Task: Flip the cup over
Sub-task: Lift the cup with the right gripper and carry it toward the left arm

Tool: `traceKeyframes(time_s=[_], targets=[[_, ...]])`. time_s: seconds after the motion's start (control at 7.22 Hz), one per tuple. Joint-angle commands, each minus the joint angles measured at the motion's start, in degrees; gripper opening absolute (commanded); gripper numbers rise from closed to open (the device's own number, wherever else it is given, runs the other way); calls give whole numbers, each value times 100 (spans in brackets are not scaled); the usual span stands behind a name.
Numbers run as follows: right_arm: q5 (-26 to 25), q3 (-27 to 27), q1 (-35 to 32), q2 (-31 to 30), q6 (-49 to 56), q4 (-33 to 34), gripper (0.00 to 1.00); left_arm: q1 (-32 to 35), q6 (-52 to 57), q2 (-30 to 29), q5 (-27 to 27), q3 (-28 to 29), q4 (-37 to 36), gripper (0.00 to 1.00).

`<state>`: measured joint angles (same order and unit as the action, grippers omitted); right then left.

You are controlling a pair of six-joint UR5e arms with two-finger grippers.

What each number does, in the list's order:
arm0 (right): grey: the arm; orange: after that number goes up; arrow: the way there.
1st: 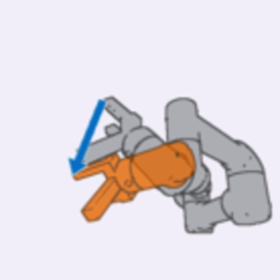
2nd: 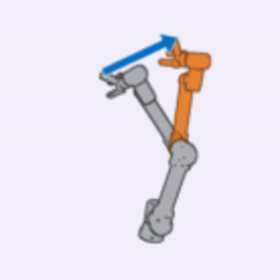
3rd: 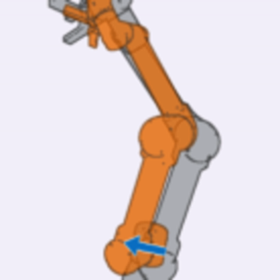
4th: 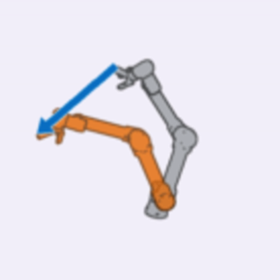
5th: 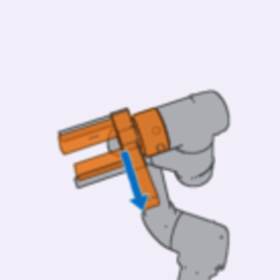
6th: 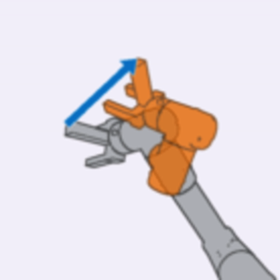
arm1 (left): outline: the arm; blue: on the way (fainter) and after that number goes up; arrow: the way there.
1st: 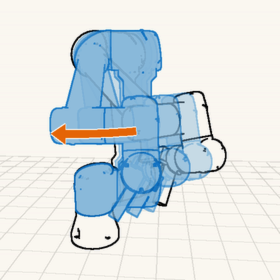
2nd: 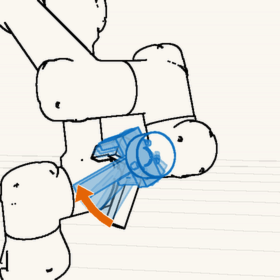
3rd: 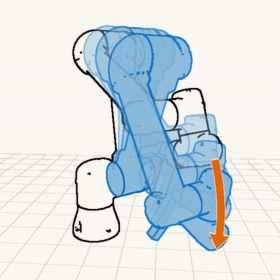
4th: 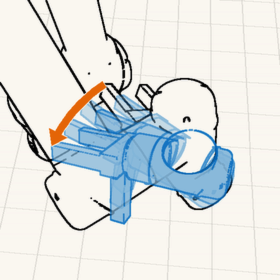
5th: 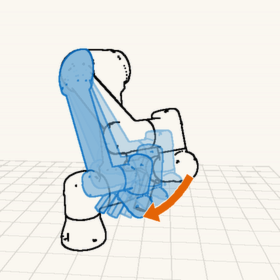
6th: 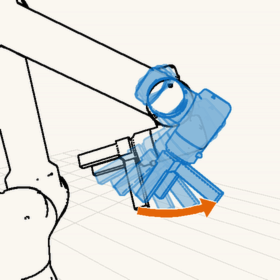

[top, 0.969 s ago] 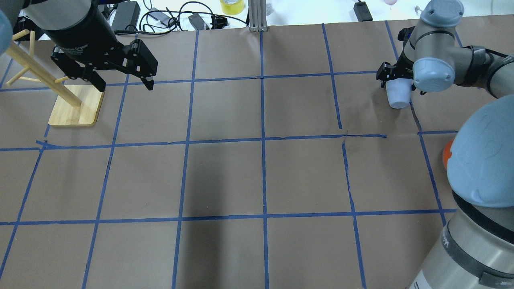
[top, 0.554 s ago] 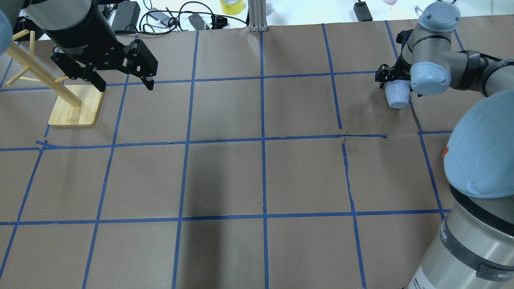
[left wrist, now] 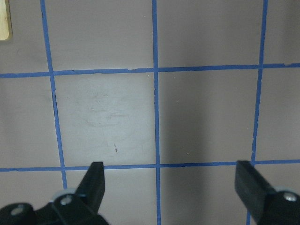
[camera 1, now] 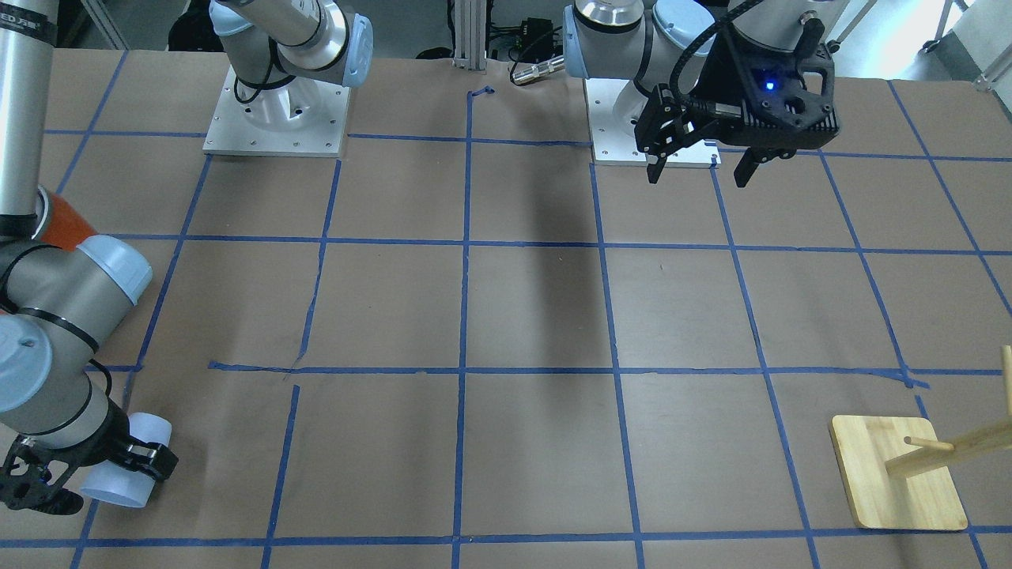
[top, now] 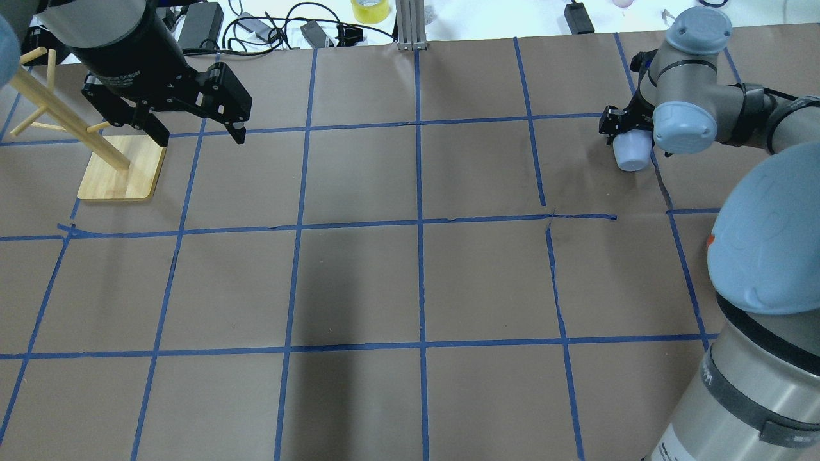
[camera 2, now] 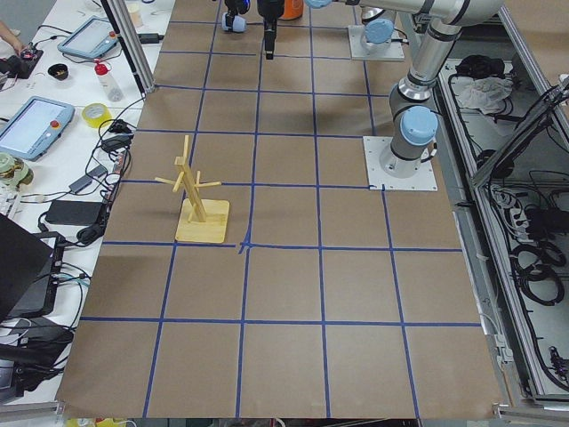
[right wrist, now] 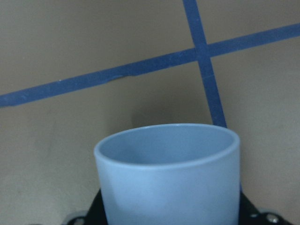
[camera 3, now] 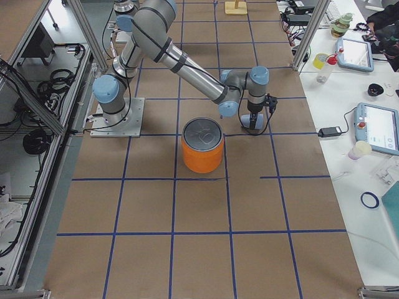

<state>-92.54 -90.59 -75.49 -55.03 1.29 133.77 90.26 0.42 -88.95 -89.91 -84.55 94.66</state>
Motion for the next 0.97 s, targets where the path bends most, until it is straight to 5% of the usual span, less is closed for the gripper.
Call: traceKeyframes(time_s=[0.0,0.14,0.42,0.83], targets=[[288,15,-131,-479,734,-88,29,0,-6,0,0,9,0,100],[281,15,-602,-613,1811,-71,30,0,2,0,0,0,0,100],[79,172,-1920,-544,2251,-9,30,0,2,0,0,0,0,100],[166,278,-2906,-343,3727,157,30,-9,2,0,-9,0,0,100]])
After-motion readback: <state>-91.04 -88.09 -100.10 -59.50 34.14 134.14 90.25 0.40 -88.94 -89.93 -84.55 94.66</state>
